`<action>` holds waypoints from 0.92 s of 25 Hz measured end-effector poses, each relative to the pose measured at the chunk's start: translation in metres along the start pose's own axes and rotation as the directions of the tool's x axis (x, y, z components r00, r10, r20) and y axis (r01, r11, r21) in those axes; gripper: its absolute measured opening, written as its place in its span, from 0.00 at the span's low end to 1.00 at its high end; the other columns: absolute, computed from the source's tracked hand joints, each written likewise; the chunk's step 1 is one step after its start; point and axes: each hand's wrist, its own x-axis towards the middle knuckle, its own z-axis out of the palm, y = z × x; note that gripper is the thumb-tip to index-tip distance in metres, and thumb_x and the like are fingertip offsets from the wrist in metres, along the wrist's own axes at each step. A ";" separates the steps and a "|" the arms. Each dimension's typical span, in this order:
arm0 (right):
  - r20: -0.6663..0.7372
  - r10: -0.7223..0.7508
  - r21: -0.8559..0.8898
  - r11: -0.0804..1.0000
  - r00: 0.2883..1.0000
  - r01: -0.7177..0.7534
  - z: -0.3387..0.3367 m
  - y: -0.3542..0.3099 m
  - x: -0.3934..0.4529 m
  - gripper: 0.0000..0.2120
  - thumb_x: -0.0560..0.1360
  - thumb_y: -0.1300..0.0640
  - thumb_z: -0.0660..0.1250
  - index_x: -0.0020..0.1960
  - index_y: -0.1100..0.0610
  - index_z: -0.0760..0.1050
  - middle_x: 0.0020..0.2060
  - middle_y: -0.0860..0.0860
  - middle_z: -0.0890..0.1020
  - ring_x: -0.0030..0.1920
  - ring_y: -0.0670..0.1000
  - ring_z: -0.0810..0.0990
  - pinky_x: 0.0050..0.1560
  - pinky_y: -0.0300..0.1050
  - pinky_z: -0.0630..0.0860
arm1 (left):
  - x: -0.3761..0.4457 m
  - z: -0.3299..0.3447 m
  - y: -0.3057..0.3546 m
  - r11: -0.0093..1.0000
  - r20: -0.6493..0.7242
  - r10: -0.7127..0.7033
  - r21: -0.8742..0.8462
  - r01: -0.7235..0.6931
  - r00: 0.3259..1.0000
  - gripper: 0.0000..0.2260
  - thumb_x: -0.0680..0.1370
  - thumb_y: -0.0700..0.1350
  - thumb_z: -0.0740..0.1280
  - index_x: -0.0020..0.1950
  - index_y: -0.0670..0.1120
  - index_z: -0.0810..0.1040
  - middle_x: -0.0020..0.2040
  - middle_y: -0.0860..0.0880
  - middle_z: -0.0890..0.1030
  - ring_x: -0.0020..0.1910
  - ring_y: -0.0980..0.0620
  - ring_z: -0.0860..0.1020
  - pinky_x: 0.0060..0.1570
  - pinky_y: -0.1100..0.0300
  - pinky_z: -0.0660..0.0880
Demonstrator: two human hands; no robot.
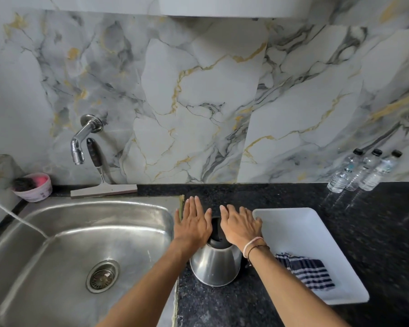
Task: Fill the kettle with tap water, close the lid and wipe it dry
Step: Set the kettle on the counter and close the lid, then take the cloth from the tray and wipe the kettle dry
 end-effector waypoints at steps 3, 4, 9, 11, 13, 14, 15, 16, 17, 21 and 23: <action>-0.005 -0.135 0.228 0.965 0.991 0.132 -0.009 0.017 0.000 0.23 0.85 0.42 0.48 0.69 0.50 0.74 0.67 0.56 0.78 0.70 0.59 0.73 0.66 0.56 0.70 | -0.009 -0.005 0.003 0.997 -0.117 0.025 0.082 -0.015 0.993 0.30 0.86 0.56 0.44 0.83 0.42 0.42 0.85 0.43 0.46 0.84 0.47 0.45 0.81 0.44 0.44; -0.034 -0.177 0.367 0.913 0.984 0.177 -0.011 0.028 0.001 0.20 0.86 0.45 0.50 0.68 0.51 0.75 0.66 0.55 0.78 0.69 0.58 0.74 0.66 0.53 0.70 | -0.013 -0.006 0.007 0.991 -0.185 0.055 0.127 -0.031 0.981 0.29 0.86 0.56 0.45 0.83 0.41 0.43 0.85 0.43 0.47 0.84 0.46 0.46 0.81 0.45 0.46; 0.027 -0.258 0.467 0.857 0.966 0.217 -0.020 0.159 0.007 0.16 0.82 0.61 0.64 0.68 0.52 0.77 0.66 0.52 0.80 0.69 0.50 0.78 0.68 0.41 0.72 | -0.048 0.010 0.079 0.919 -0.415 0.393 0.207 -0.335 0.820 0.22 0.80 0.42 0.66 0.74 0.39 0.72 0.72 0.34 0.74 0.70 0.33 0.74 0.66 0.42 0.75; 0.178 -0.230 0.325 0.932 0.957 0.164 -0.023 0.222 0.012 0.18 0.78 0.60 0.69 0.66 0.48 0.77 0.66 0.50 0.79 0.70 0.49 0.77 0.72 0.46 0.72 | -0.057 0.031 0.117 0.867 -0.366 0.498 0.197 -0.458 0.786 0.17 0.79 0.41 0.65 0.67 0.40 0.77 0.65 0.37 0.77 0.58 0.34 0.79 0.52 0.43 0.80; 0.341 -0.221 0.203 0.966 0.914 0.157 -0.024 0.268 0.013 0.24 0.74 0.54 0.74 0.68 0.45 0.74 0.67 0.48 0.76 0.71 0.48 0.74 0.72 0.47 0.71 | -0.058 0.058 0.153 0.858 -0.210 0.511 0.177 -0.482 0.834 0.18 0.80 0.42 0.62 0.69 0.42 0.74 0.66 0.40 0.73 0.60 0.36 0.76 0.51 0.43 0.79; 0.415 -0.216 0.146 0.975 0.884 0.170 -0.024 0.286 0.011 0.29 0.71 0.51 0.76 0.70 0.45 0.73 0.68 0.47 0.75 0.71 0.48 0.73 0.71 0.47 0.71 | -0.055 0.075 0.171 0.870 -0.118 0.485 0.171 -0.463 0.867 0.18 0.80 0.42 0.62 0.70 0.43 0.73 0.67 0.41 0.72 0.62 0.37 0.75 0.53 0.43 0.79; 0.466 -0.211 0.089 0.977 0.860 0.192 -0.022 0.300 0.010 0.33 0.68 0.49 0.76 0.71 0.45 0.71 0.68 0.47 0.74 0.71 0.49 0.73 0.70 0.47 0.72 | -0.051 0.092 0.186 0.880 -0.021 0.450 0.178 -0.440 0.893 0.17 0.80 0.42 0.62 0.69 0.43 0.73 0.67 0.41 0.72 0.65 0.38 0.74 0.56 0.43 0.79; 0.484 -0.210 0.040 0.975 0.849 0.219 -0.019 0.311 0.008 0.36 0.66 0.48 0.77 0.72 0.46 0.70 0.68 0.47 0.74 0.70 0.50 0.74 0.69 0.47 0.73 | -0.047 0.108 0.200 0.885 0.074 0.417 0.194 -0.423 0.906 0.17 0.80 0.42 0.63 0.68 0.42 0.73 0.67 0.41 0.72 0.66 0.38 0.74 0.58 0.44 0.78; 0.477 -0.220 0.003 0.969 0.851 0.249 -0.013 0.319 0.007 0.37 0.66 0.49 0.77 0.73 0.47 0.70 0.68 0.48 0.74 0.69 0.51 0.75 0.67 0.48 0.74 | -0.044 0.124 0.210 0.883 0.151 0.390 0.217 -0.415 0.908 0.17 0.79 0.42 0.64 0.68 0.42 0.73 0.67 0.41 0.72 0.67 0.39 0.74 0.60 0.44 0.77; 0.322 -0.311 -0.011 0.943 0.894 0.332 0.011 0.329 -0.002 0.25 0.70 0.53 0.74 0.66 0.51 0.76 0.62 0.51 0.76 0.61 0.55 0.80 0.59 0.49 0.78 | -0.036 0.175 0.222 0.846 0.244 0.323 0.358 -0.395 0.914 0.21 0.78 0.41 0.69 0.70 0.42 0.70 0.69 0.42 0.71 0.68 0.41 0.71 0.64 0.46 0.76; 0.266 -0.320 -0.002 0.943 0.909 0.332 0.018 0.324 -0.002 0.20 0.71 0.54 0.74 0.63 0.53 0.78 0.59 0.52 0.79 0.59 0.55 0.81 0.57 0.49 0.79 | -0.037 0.186 0.225 0.850 0.177 0.293 0.402 -0.340 0.940 0.20 0.78 0.38 0.67 0.70 0.44 0.70 0.68 0.43 0.73 0.67 0.42 0.72 0.61 0.48 0.77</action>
